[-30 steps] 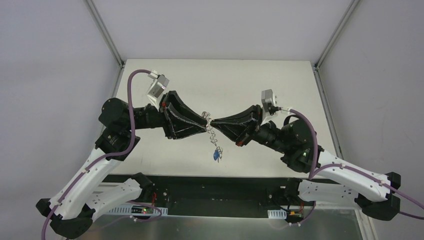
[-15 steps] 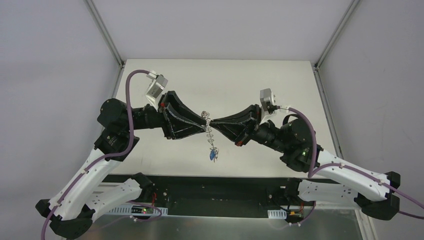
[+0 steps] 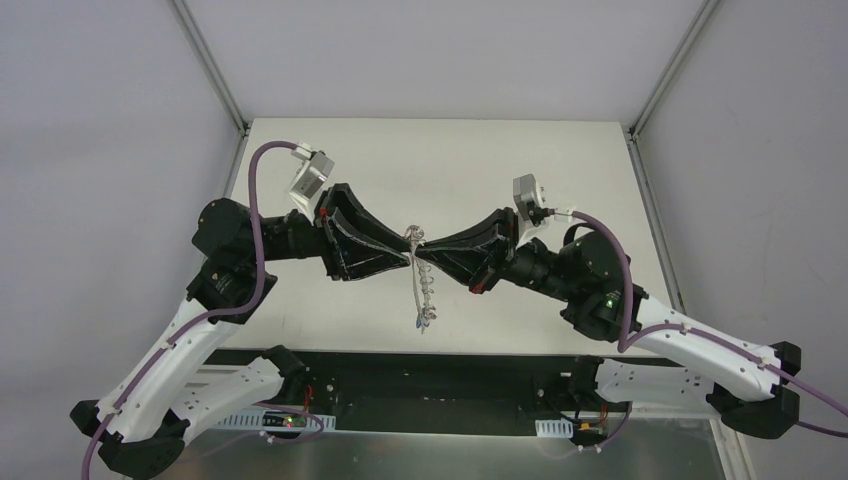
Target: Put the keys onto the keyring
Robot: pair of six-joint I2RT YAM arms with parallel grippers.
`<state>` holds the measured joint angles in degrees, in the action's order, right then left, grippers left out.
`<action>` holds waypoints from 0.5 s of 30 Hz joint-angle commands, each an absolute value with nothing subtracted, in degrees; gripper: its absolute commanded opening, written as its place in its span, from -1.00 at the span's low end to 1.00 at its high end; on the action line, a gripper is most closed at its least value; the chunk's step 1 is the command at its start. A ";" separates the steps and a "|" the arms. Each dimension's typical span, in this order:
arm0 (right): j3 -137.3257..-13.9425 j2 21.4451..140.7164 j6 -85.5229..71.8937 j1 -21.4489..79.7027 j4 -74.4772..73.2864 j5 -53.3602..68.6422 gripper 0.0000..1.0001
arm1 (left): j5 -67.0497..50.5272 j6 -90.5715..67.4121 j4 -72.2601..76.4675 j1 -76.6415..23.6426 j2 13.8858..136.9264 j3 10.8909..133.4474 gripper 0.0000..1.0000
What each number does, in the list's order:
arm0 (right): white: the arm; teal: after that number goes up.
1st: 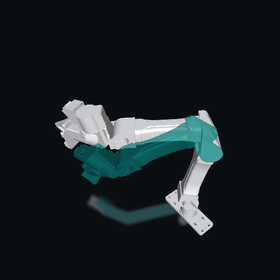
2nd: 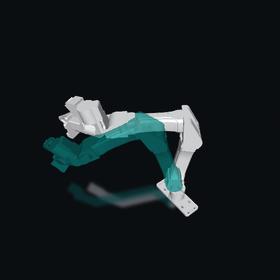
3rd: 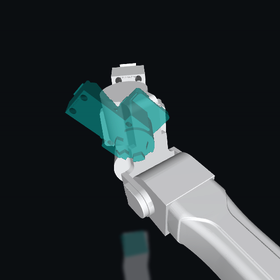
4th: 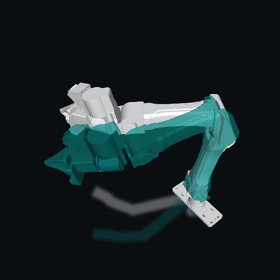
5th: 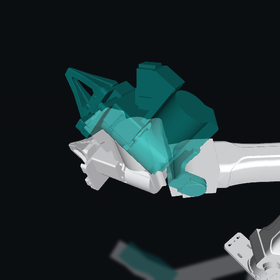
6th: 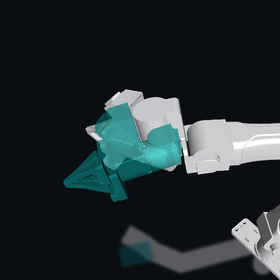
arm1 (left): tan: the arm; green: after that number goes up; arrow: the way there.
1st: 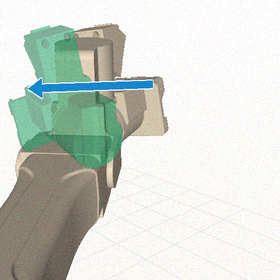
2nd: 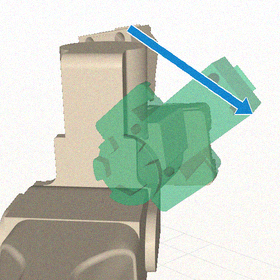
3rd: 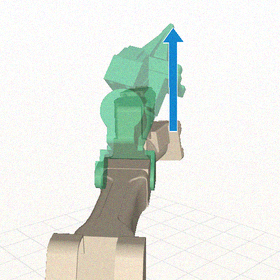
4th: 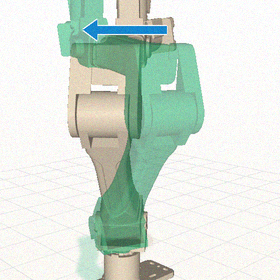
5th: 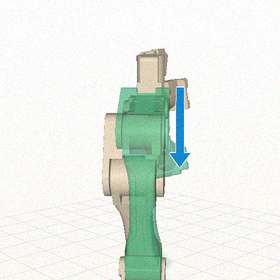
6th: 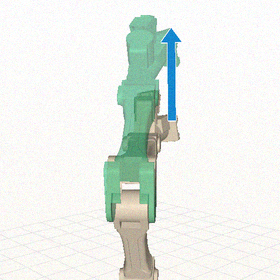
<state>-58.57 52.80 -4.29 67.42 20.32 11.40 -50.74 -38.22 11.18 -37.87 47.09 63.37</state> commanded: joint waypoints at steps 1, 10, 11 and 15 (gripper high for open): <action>-59.88 53.85 -5.11 68.11 18.56 14.96 -1.00 | -50.42 -38.43 14.17 -38.41 46.93 63.87 -0.32; -58.88 52.79 -4.88 68.07 17.98 13.99 -1.00 | -50.50 -38.08 13.62 -38.41 47.06 64.31 -0.32; -58.92 52.81 -4.91 68.11 17.94 13.98 -1.00 | -50.66 -38.20 13.58 -38.41 47.06 64.40 -0.32; -59.23 53.51 -4.74 68.10 17.78 14.57 -1.00 | -50.67 -38.45 13.69 -38.41 47.28 64.50 -0.32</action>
<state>-58.57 52.29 -4.29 67.44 19.16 11.62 -50.92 -38.20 10.02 -37.89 46.85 63.37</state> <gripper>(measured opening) 0.009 0.338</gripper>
